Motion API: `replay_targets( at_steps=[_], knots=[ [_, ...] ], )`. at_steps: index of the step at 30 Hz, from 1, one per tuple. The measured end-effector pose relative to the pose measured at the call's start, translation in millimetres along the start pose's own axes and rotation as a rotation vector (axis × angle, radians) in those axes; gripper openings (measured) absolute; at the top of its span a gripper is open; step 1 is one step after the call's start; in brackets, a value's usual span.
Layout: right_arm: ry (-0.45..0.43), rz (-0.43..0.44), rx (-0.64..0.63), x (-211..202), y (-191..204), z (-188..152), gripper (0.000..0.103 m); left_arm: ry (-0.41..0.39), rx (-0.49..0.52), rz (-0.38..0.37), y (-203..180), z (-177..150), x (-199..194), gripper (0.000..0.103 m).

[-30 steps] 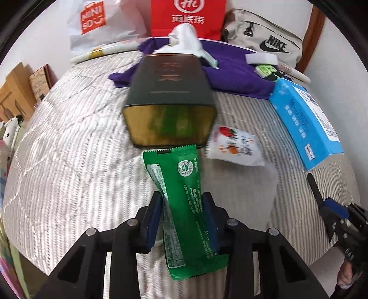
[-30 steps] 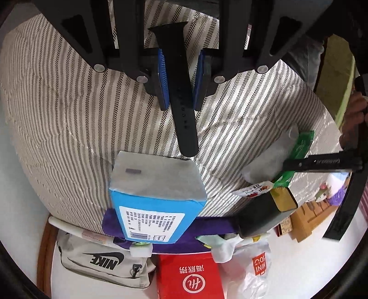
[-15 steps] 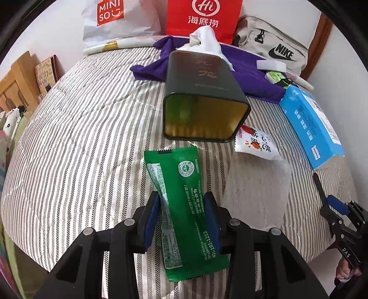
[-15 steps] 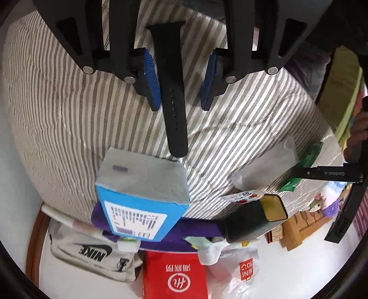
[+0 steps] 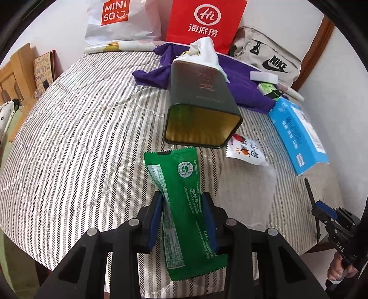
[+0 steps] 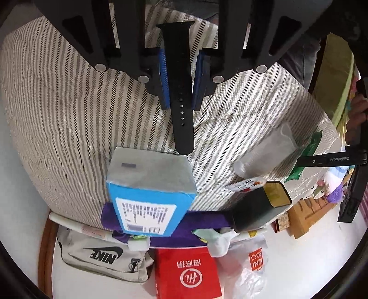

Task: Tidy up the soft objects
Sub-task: 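Carry the green packet with the left tool and the strap with the right tool to the purple towel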

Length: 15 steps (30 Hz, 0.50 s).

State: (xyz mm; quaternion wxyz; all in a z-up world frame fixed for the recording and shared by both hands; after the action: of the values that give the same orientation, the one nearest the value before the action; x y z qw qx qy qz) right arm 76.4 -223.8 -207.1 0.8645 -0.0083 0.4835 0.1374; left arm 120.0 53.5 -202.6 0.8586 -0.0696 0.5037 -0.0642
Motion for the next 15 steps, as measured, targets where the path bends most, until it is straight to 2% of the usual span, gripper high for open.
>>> replay_targets(
  at_steps=[7,15],
  knots=[
    [-0.03,0.02,0.016,-19,4,7,0.02,-0.027,0.006,-0.013,-2,6,-20,0.032],
    [-0.08,0.028,-0.004,-43,10,29,0.02,-0.055,-0.006,-0.043,-2,21,-41,0.032]
  ],
)
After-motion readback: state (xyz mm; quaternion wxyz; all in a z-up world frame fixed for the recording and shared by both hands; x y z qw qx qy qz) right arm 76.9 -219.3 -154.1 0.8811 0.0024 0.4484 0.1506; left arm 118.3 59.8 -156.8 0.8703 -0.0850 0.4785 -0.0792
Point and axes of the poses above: each gripper's, at about its wrist camera, not at the fingertips, and x roughly the way its jaws point, y to its left, z to its top, the point moved 4 cm from there along x, roughly the way its jaws point, and after that the axes turned 2 degrees about x, right-handed, at the moved point
